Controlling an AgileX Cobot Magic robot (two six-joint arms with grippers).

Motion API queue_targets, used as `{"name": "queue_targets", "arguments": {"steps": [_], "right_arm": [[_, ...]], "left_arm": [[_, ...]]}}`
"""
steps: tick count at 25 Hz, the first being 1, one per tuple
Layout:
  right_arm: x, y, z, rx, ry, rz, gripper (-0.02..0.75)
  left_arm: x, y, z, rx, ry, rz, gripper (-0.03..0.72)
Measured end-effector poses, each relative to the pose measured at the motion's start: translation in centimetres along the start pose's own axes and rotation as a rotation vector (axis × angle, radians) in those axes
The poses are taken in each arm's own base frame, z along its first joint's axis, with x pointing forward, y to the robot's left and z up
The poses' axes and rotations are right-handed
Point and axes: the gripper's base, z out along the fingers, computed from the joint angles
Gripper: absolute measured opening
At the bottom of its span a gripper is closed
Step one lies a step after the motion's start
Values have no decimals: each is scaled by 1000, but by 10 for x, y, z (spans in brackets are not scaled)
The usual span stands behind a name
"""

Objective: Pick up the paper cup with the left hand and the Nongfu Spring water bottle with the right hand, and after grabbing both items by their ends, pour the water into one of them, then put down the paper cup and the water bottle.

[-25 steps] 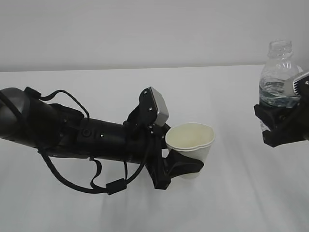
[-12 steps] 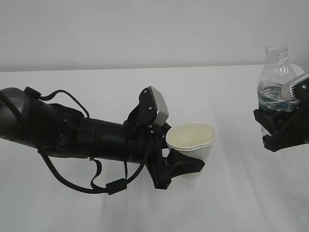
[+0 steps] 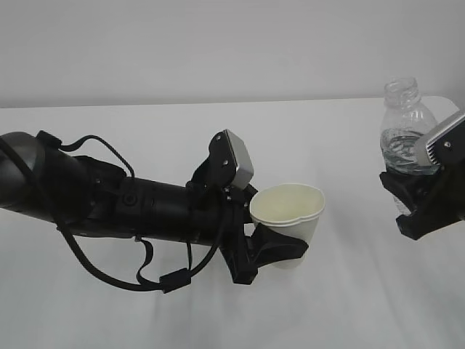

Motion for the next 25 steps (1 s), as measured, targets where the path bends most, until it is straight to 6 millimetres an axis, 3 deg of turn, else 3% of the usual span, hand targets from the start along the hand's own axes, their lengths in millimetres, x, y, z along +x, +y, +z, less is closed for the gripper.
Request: {"name": "queue_targets", "arguments": {"steps": [25], "right_arm": [[-4, -3, 2, 5, 7, -388, 391]], "left_arm": [[-6, -4, 0, 49, -64, 0, 421]]}}
